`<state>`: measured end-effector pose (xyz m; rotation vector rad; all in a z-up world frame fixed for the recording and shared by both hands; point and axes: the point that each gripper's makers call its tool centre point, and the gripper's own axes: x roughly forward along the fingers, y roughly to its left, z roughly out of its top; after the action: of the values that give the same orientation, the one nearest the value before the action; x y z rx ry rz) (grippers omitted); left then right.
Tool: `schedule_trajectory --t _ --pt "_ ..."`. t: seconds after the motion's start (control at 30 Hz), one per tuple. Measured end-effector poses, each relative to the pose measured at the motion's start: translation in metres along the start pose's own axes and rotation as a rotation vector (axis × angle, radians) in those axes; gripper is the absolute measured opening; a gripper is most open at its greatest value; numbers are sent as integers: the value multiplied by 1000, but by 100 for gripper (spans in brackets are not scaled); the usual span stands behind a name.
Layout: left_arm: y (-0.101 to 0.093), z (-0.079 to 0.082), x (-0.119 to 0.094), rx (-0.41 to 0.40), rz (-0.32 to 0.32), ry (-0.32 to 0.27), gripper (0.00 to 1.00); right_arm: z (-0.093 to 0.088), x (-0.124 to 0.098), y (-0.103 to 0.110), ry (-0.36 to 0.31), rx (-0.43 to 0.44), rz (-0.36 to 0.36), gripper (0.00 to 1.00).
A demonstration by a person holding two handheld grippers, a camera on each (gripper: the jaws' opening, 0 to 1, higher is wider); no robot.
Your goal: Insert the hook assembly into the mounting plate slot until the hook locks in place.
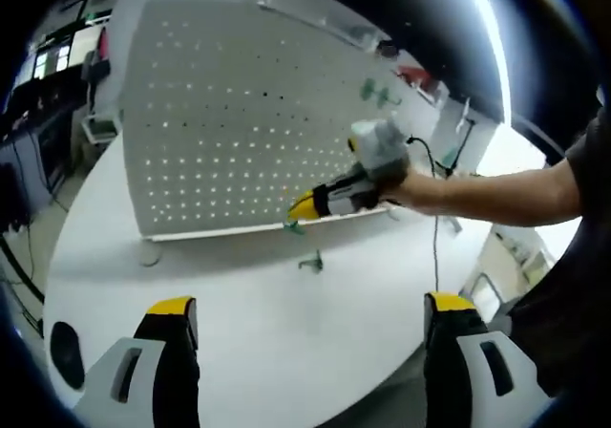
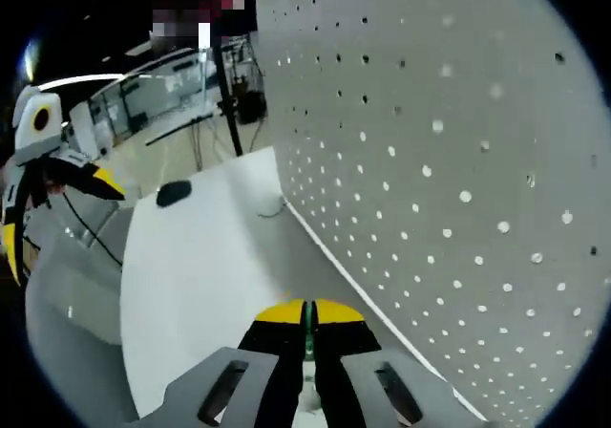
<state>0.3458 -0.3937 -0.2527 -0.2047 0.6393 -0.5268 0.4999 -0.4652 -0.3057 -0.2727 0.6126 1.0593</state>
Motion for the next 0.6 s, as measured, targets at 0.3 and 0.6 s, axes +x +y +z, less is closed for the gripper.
schedule_trajectory --t 0.3,0.6 --pt "-6 23 -2 -46 5 -69 97 40 -54 44 -241 140 -1 0" --pt "-25 37 6 -61 -14 -92 89 63 -102 82 -395 106 -66 0"
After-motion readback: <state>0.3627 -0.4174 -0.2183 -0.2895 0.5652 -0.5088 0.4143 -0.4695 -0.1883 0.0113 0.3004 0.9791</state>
